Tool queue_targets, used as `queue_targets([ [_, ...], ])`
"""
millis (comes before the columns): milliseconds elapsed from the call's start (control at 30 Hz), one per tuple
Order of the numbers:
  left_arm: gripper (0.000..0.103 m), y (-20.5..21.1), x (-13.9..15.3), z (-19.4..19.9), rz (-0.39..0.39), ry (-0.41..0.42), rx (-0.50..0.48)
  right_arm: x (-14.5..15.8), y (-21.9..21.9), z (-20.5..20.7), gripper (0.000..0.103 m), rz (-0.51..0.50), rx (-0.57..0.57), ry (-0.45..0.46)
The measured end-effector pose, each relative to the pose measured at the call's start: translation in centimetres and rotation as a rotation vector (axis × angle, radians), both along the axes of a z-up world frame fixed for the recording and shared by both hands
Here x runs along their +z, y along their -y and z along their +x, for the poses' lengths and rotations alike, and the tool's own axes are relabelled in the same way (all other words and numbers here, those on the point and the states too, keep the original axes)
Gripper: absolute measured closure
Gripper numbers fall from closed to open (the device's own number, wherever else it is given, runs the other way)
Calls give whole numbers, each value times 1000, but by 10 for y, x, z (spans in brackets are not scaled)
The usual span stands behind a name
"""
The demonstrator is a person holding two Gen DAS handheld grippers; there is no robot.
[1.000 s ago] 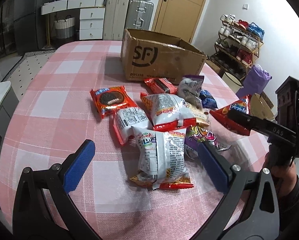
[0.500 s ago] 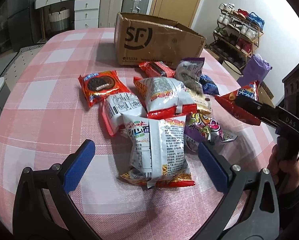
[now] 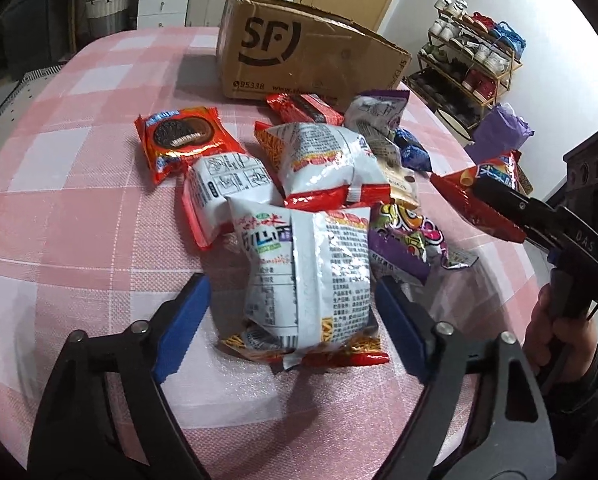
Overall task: Organize snacks
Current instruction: 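Grasp the white biscuit bag with the left tool while the right tool lifts the red chip bag, then carry both bags over the cardboard box and open both tools to drop them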
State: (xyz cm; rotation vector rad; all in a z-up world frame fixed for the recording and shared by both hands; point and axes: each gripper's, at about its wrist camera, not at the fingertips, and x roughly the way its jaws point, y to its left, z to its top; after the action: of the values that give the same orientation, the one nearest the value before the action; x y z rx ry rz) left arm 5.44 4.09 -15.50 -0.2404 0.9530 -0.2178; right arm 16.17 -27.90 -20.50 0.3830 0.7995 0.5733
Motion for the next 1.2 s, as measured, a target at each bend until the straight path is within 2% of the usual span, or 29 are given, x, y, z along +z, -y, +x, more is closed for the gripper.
queue_targets([
  [100, 33, -1, -1, 1, -30, 2, -12, 1, 0, 0, 48, -1, -1, 1],
  [167, 47, -2, -2, 1, -52, -3, -25, 1, 0, -1, 48, -2, -2, 3],
  [367, 61, -9, 0, -3, -109, 2, -49, 1, 0, -1, 48, -3, -1, 4],
  [433, 62, -12, 0, -6, -133, 0, -55, 3, 0, -2, 48, -7, -2, 8],
  [700, 62, -20, 20, -20, -114, 57, -50, 19, 0, -13, 48, -11, -5, 37],
  [967, 62, -28, 63, -41, -103, 148, -46, 43, -5, -27, 48, -14, 12, 82],
  [1200, 62, -31, 100, -37, -84, 218, -34, 71, -15, -36, 48, -10, 49, 134],
])
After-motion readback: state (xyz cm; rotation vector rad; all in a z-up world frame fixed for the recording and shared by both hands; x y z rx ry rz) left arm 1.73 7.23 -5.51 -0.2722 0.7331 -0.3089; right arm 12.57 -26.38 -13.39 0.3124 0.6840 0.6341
